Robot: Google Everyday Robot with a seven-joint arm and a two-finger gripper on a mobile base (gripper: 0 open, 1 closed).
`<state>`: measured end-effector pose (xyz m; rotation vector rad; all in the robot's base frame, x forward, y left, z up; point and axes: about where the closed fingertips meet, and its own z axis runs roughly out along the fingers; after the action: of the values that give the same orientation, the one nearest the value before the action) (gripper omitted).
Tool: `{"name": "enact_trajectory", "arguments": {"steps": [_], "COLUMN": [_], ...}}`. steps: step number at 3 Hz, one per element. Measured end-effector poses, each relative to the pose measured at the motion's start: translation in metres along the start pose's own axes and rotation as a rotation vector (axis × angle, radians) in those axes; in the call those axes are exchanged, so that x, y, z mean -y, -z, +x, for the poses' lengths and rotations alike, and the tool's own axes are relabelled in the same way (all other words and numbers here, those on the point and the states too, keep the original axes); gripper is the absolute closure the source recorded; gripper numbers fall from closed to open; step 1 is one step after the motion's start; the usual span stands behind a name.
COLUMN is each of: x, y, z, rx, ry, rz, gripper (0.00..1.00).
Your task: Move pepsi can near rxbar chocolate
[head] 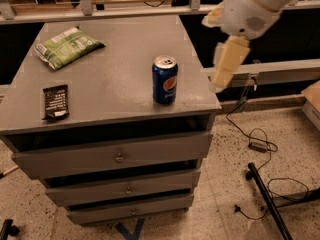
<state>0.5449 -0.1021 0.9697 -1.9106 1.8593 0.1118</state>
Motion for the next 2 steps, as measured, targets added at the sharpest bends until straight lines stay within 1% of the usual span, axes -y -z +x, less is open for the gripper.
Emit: {"name": "enact_trajectory", "arguments": {"steps": [1, 2], "x": [0.038, 0.063], "y": [-0.062, -0.13], "z": [-0.038, -0.075], "rx": [0.076, 0.099], "ry": [0.054, 0.109], "rz": [-0.066, -0.158], "gripper": [0.0, 0.0]}}
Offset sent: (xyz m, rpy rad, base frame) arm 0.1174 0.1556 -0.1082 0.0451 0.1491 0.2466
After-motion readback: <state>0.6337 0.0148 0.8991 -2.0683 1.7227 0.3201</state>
